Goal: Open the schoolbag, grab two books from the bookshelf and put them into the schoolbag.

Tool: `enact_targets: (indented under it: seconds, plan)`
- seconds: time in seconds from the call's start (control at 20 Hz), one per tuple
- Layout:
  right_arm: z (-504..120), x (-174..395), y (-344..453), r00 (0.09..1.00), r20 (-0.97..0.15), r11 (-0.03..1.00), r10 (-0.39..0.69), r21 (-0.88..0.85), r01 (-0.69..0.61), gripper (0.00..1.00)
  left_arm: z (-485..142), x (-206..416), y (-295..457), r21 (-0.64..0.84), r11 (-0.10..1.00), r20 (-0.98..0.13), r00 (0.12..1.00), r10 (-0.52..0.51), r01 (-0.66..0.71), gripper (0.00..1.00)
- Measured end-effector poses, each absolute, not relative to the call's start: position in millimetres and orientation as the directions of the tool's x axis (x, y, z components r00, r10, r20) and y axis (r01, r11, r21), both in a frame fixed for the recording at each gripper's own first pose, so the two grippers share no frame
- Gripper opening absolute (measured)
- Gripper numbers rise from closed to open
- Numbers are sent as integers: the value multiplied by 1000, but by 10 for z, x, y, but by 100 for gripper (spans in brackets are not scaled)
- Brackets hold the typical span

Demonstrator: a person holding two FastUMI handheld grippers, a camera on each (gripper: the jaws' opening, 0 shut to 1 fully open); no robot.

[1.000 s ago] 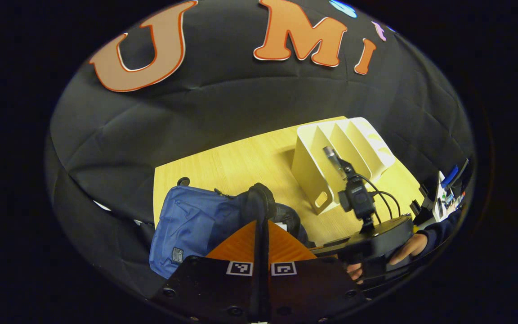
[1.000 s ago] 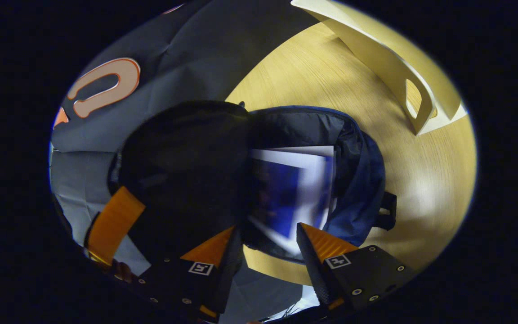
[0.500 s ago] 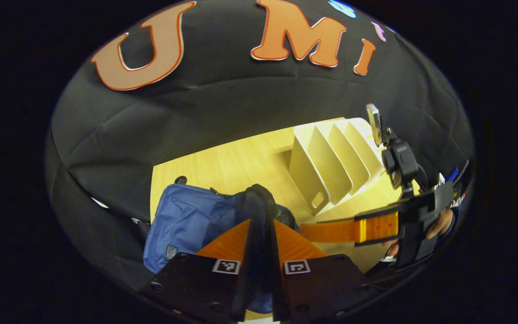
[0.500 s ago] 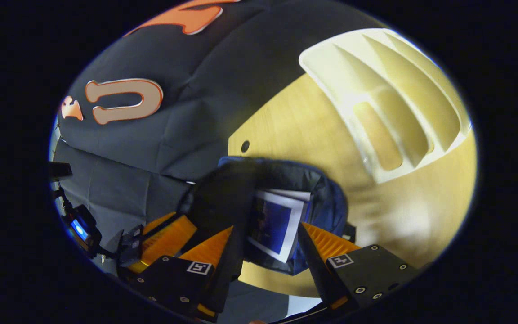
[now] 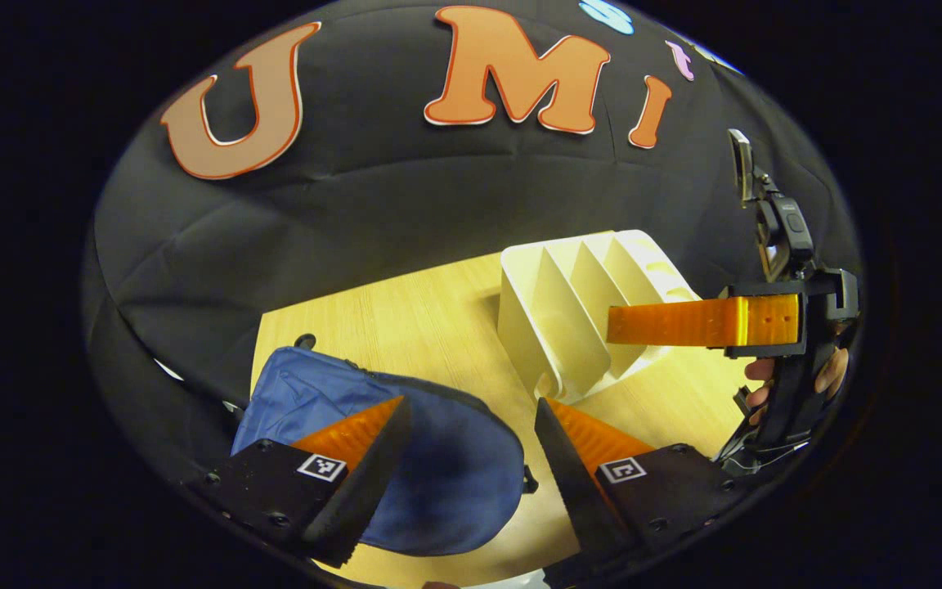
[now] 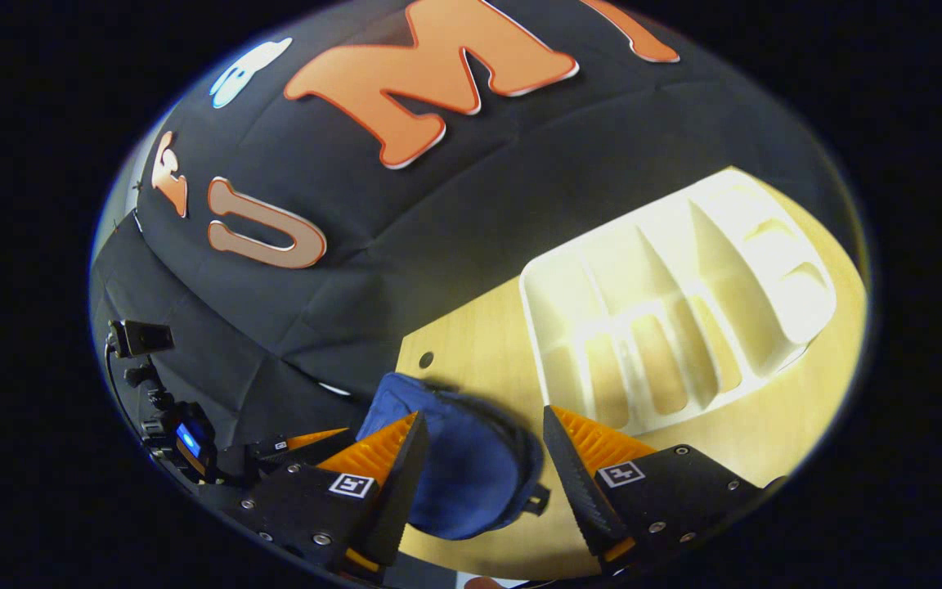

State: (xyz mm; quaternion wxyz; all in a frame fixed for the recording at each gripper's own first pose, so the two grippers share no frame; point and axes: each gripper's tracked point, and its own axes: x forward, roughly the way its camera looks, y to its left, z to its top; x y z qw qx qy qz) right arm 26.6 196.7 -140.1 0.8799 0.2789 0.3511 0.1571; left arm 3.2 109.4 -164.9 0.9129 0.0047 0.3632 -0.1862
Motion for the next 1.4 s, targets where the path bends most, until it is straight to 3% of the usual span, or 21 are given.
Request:
enact_targets:
  seconds: [0.3,0.75,1.2,1.35,1.4]
  plan:
    - [-968,411,1293,825,-446,880,347,459,-122,97,-1246,191,708,-100,962,-555,789,-265,253,98]
    - [-560,432,561,923,-302,950,239,269,-158,96,-525,314,177,-78,986,-303,939,-163,146,99]
    - [129,382,136,985,-69,982,160,111,-152,96,116,261,30,-153,988,-70,997,-41,30,94]
    - [178,313,15,990,-28,987,137,87,-134,100,277,180,31,-167,986,-15,1000,0,-2,94]
    - [186,316,3,991,-28,987,134,95,-130,96,341,150,28,-180,984,11,1000,9,-7,94]
